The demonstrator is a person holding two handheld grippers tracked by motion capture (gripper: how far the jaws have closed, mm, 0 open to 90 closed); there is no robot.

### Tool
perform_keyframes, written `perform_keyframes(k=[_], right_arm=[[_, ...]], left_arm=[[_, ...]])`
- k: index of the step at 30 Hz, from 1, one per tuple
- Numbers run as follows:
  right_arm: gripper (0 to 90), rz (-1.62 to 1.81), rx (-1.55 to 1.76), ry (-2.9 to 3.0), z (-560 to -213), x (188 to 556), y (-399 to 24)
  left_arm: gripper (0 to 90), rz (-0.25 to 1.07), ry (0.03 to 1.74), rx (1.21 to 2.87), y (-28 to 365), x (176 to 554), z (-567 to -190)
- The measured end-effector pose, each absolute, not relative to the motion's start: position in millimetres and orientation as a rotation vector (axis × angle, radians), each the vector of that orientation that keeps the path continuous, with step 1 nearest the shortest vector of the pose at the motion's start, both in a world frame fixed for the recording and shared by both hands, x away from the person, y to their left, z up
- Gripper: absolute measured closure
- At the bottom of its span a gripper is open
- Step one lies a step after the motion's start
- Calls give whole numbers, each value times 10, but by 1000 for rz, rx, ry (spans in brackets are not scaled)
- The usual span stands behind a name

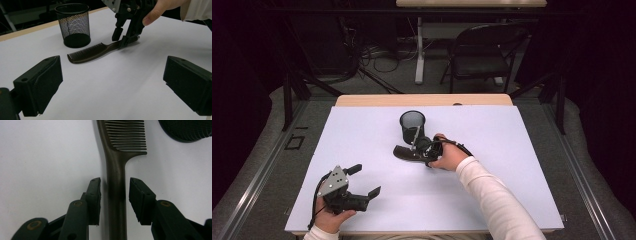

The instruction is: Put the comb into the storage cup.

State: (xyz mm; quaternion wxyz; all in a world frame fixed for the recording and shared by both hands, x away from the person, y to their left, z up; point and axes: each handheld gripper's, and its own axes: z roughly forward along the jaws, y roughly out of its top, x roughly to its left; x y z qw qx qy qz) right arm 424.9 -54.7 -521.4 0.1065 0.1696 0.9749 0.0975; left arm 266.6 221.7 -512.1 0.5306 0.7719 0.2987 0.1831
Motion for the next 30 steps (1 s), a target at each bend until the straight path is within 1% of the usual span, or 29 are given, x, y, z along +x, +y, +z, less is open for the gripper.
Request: perform_keyframes(k=[13, 30], right_arm=[[651, 276, 512, 2881, -5245, 4267, -544], [717, 254, 501, 2888, -5275, 4292, -558]], left_arm=[[24, 435, 712, 1843, 2216, 2667, -5124], [24, 433, 715, 1842, 2217, 2673, -5128]])
